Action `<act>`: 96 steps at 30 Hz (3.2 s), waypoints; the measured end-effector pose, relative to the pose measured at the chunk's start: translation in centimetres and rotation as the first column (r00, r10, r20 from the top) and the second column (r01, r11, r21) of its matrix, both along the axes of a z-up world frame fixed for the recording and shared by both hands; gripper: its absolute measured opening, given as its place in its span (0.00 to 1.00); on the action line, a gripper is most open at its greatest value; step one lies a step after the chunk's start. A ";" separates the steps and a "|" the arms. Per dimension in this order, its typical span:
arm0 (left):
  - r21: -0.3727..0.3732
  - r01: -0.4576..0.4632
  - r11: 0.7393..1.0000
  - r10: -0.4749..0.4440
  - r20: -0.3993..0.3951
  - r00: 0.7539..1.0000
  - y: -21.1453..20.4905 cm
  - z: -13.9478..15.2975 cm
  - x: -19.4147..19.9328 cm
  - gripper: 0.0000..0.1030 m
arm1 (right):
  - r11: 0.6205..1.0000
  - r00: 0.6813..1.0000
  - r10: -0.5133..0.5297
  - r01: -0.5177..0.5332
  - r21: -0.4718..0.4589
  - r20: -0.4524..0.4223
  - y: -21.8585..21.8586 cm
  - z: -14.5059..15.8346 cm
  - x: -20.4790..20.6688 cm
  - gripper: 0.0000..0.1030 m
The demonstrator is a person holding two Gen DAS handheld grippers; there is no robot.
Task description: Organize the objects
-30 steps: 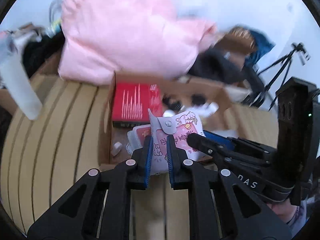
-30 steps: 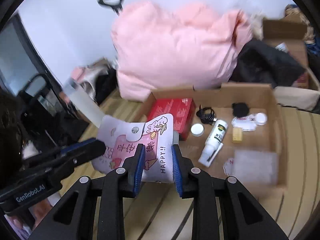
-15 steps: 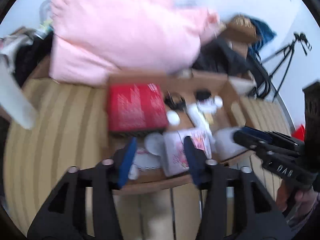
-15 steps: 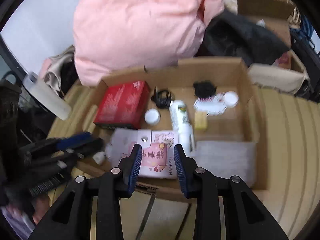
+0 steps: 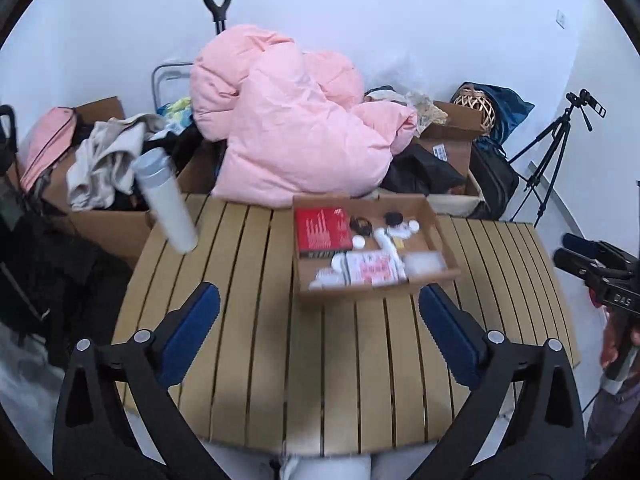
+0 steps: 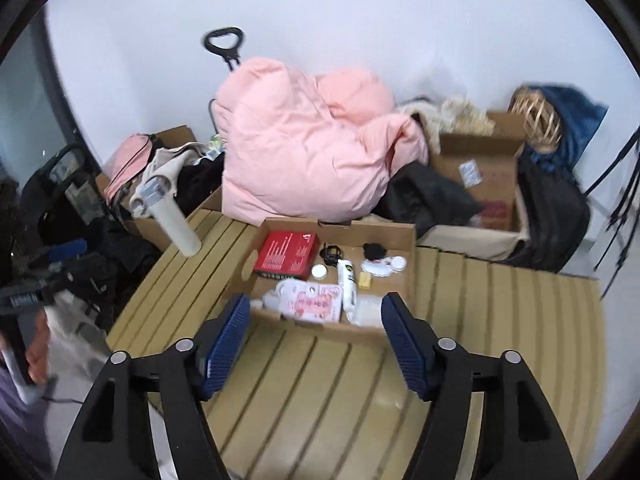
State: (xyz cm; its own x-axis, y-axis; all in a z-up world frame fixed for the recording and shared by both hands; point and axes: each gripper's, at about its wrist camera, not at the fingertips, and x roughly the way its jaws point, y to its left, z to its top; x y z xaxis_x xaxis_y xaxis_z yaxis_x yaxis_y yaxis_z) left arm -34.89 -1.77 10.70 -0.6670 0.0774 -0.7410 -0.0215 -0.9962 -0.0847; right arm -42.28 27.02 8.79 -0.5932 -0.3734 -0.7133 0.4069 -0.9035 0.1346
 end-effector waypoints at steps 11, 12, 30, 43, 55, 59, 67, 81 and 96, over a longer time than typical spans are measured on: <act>-0.012 0.032 0.999 -0.033 -0.076 0.997 1.4 0.9 9.5 0.96 | 1.000 0.998 -0.027 0.027 -0.002 -0.050 2.0 2.1 10.5 0.80; -0.006 0.037 0.999 -0.037 -0.076 0.996 1.4 0.6 10.4 0.96 | 1.000 0.998 -0.029 0.028 -0.008 -0.052 2.0 2.0 11.7 0.80; -0.112 -0.001 0.994 -0.030 -0.271 0.962 1.3 -5.5 31.7 1.00 | 0.992 0.994 -0.112 0.111 -0.063 -0.014 -0.9 -7.7 32.8 0.80; -0.104 0.003 0.995 -0.026 -0.218 0.976 2.0 -7.4 34.7 1.00 | 0.995 0.994 -0.094 0.092 -0.032 -0.047 -3.1 -9.3 37.4 0.80; -0.070 0.007 0.998 -0.019 -0.171 0.985 1.4 -8.1 34.4 1.00 | 0.995 0.995 -0.097 0.096 -0.034 -0.020 -3.2 -10.3 37.0 0.80; -0.071 0.007 0.997 -0.019 -0.173 0.985 1.4 -8.1 34.4 1.00 | 0.993 0.994 -0.107 0.107 -0.044 -0.011 -2.7 -10.5 36.7 0.80; -0.072 0.008 0.997 -0.021 -0.171 0.985 1.3 -8.1 34.4 1.00 | 0.993 0.994 -0.110 0.110 -0.045 0.008 -2.5 -11.0 36.4 0.80; -0.073 0.008 0.997 -0.021 -0.176 0.984 1.1 -8.1 34.6 1.00 | 0.994 0.995 -0.103 0.103 -0.047 0.009 -2.5 -11.0 36.5 0.80; -0.102 0.033 0.994 -0.047 -0.140 0.989 1.2 -9.1 34.0 1.00 | 0.993 0.994 -0.109 0.109 -0.048 0.008 -2.0 -11.1 36.2 0.80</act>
